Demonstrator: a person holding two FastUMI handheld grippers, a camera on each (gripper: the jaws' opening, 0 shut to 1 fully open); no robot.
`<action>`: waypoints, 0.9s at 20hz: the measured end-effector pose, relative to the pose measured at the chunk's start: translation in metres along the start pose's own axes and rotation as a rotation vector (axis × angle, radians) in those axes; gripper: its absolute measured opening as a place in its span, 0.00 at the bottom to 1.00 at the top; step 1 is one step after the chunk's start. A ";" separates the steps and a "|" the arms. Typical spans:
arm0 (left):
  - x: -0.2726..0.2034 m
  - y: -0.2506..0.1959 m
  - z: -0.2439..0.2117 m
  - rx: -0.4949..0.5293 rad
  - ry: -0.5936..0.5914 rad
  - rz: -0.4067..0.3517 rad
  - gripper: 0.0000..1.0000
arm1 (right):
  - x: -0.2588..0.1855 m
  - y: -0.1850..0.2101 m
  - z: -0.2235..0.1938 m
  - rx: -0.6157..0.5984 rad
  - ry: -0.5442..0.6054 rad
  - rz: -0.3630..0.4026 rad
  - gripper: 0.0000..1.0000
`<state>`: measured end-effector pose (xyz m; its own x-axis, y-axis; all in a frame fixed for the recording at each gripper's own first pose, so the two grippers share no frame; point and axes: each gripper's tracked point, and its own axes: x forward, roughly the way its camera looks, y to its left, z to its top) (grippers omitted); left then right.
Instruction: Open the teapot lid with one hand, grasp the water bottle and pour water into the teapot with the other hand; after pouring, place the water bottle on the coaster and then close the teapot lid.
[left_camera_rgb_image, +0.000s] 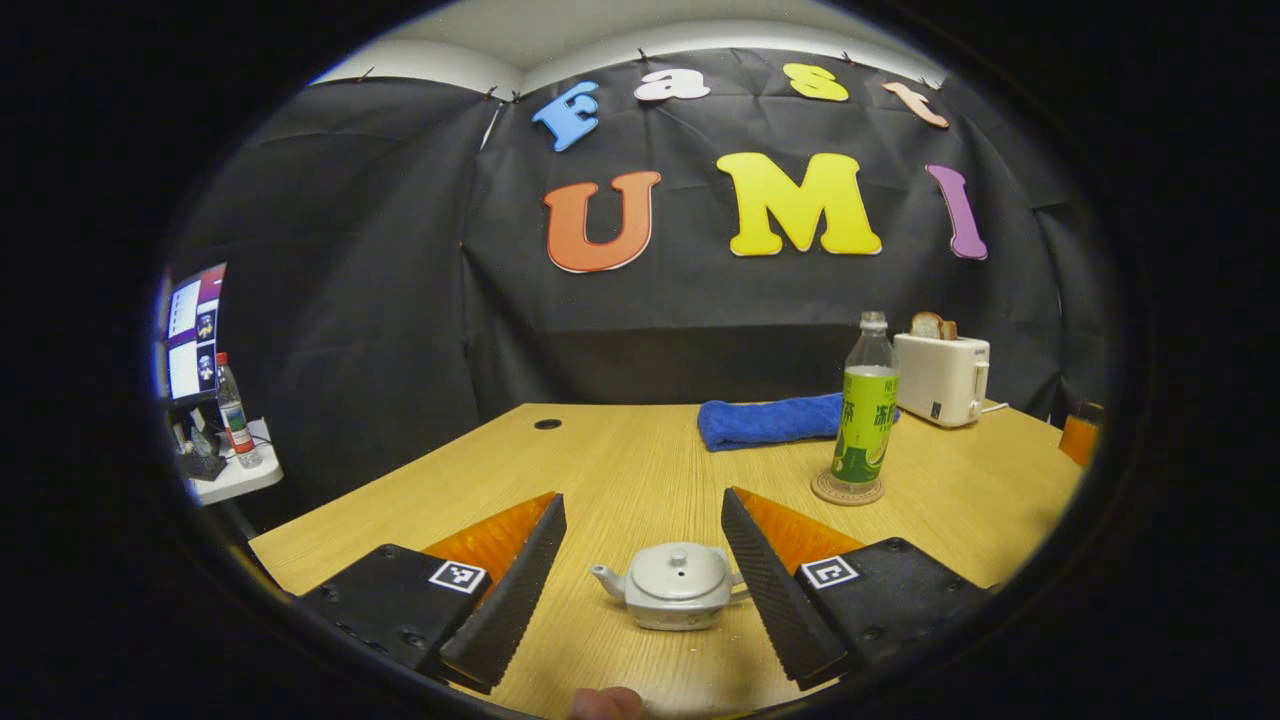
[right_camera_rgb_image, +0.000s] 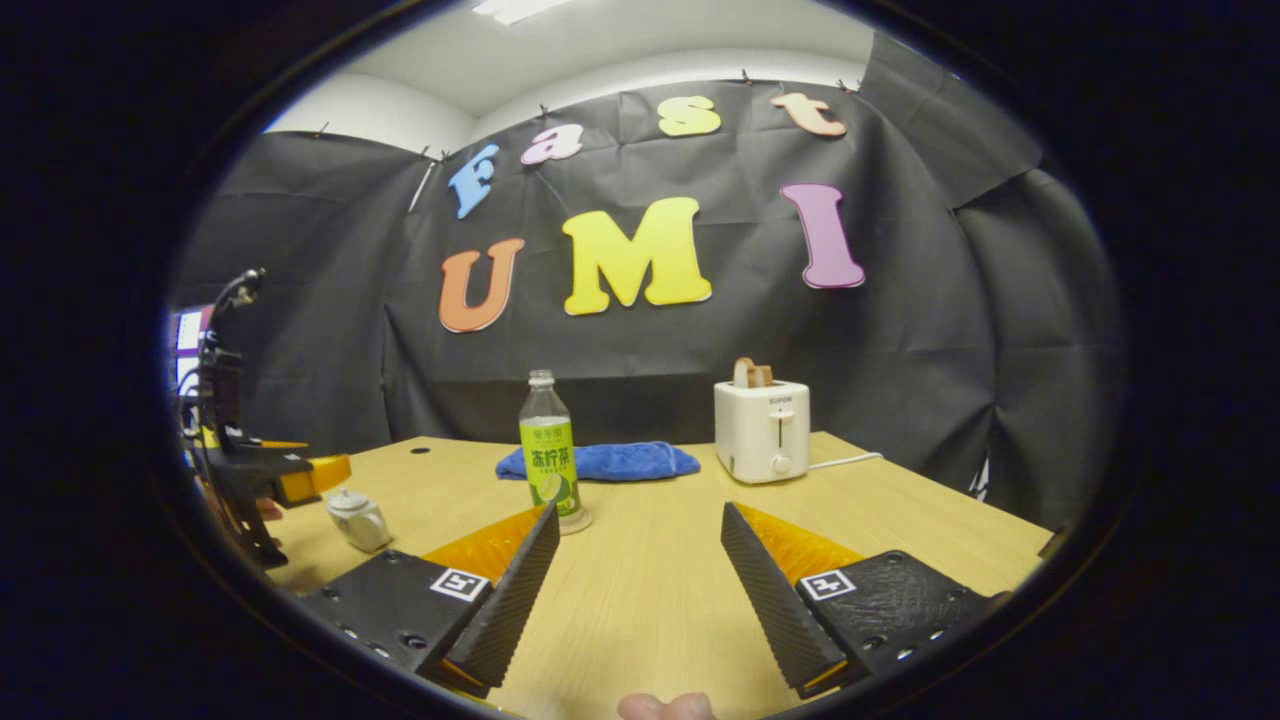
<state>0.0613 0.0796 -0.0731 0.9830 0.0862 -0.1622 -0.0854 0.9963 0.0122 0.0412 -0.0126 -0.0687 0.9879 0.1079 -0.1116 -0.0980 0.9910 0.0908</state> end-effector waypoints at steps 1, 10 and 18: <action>-0.007 0.001 0.011 -0.003 -0.023 0.008 0.98 | 0.000 -0.003 -0.001 0.007 0.002 -0.004 0.94; -0.086 -0.043 0.102 -0.010 -0.236 -0.049 0.97 | -0.027 -0.008 0.069 -0.025 -0.100 -0.054 0.96; -0.116 -0.070 0.098 -0.027 -0.236 -0.133 0.98 | -0.061 0.018 0.094 -0.099 -0.150 -0.093 0.97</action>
<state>-0.0304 0.0002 0.0414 0.9963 -0.0443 0.0742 0.0459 0.9987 -0.0211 -0.0098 -0.0092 0.0325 0.9994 0.0096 0.0345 -0.0092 0.9999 -0.0121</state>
